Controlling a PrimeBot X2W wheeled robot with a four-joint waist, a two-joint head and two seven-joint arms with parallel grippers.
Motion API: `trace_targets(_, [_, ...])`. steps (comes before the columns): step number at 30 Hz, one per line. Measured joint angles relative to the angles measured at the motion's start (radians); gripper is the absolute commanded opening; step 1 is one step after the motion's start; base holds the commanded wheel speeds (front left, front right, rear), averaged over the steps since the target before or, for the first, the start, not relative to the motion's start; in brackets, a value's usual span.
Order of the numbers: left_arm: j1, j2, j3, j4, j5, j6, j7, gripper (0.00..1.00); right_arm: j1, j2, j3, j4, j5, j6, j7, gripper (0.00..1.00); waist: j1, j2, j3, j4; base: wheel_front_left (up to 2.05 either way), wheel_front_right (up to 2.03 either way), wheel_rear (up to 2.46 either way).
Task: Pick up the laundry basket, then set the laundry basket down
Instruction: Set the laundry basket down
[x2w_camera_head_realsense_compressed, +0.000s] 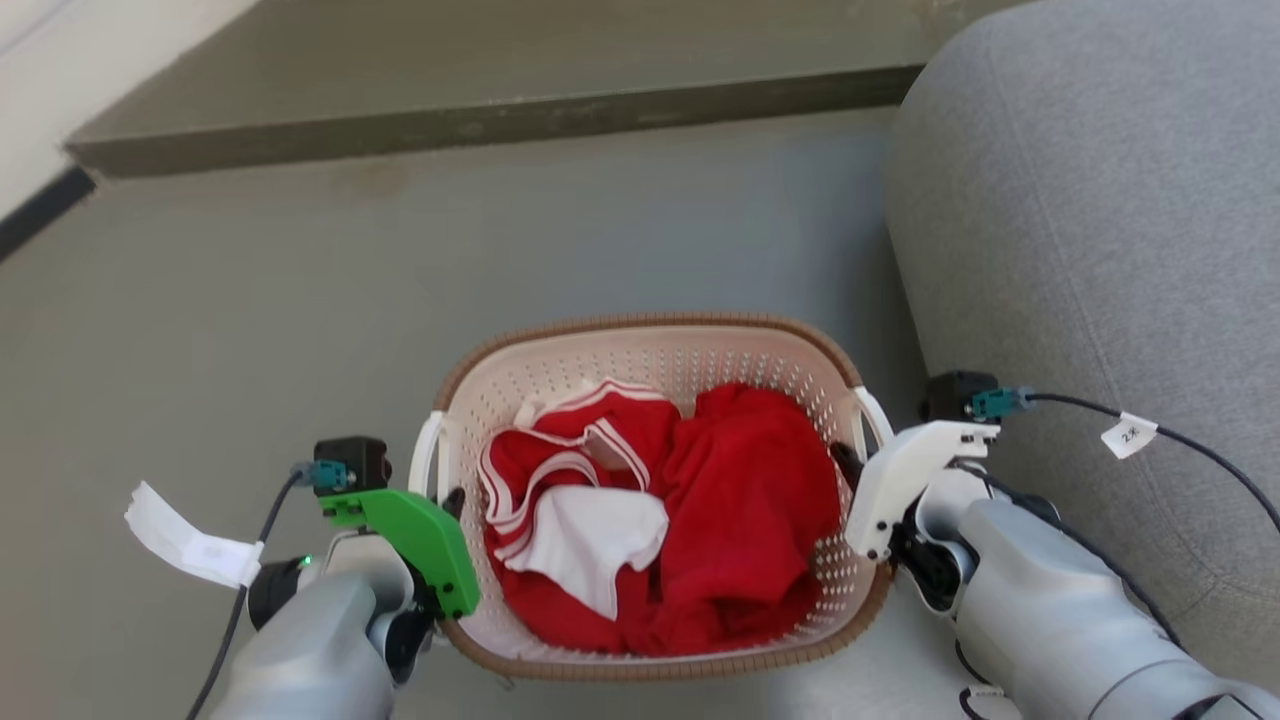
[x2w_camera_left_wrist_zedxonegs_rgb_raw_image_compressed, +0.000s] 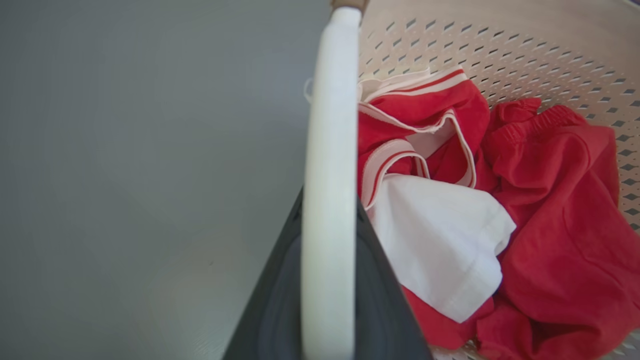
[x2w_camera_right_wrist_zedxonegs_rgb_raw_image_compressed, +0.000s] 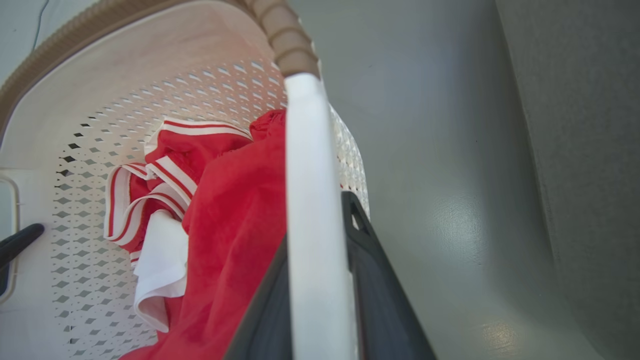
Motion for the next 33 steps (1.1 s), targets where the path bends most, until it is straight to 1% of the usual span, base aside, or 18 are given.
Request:
trace_targets(5, [-0.041, 0.014, 0.012, -0.009, 0.000, 0.000, -0.030, 0.00, -0.041, -0.001, 0.001, -0.018, -0.002, -0.001, -0.043, 0.00, 0.0000, 0.0000, 0.064, 0.001, 0.00, 0.00, 0.00])
trace_targets(7, [-0.056, 0.019, 0.015, -0.012, 0.000, 0.000, -0.039, 0.00, -0.059, 0.000, 0.005, -0.023, -0.009, -0.009, -0.057, 0.00, 0.0000, 0.0000, 0.091, 0.001, 0.00, 0.00, 0.00])
trace_targets(17, [-0.144, 0.028, 0.027, -0.033, 0.002, 0.000, -0.100, 0.00, -0.141, -0.009, 0.011, -0.041, -0.027, -0.018, -0.149, 0.00, 0.0001, 0.0000, 0.230, 0.004, 0.00, 0.00, 0.00])
trace_targets(23, [-0.191, 0.046, 0.030, -0.043, 0.005, 0.000, -0.116, 0.00, -0.190, -0.012, 0.008, -0.056, -0.027, -0.020, -0.167, 0.00, 0.0001, 0.0000, 0.316, 0.006, 0.00, 0.00, 0.00])
trace_targets(26, [-0.220, 0.058, 0.032, -0.046, 0.009, 0.000, -0.122, 0.00, -0.213, -0.011, 0.006, -0.068, -0.027, -0.026, -0.175, 0.00, 0.0001, 0.0000, 0.359, 0.005, 0.00, 0.00, 0.00])
trace_targets(33, [-0.292, 0.066, 0.036, -0.054, 0.036, 0.000, -0.135, 0.00, -0.266, -0.016, -0.014, -0.083, -0.027, -0.028, -0.193, 0.00, 0.0001, 0.0000, 0.460, 0.002, 0.00, 0.00, 0.00])
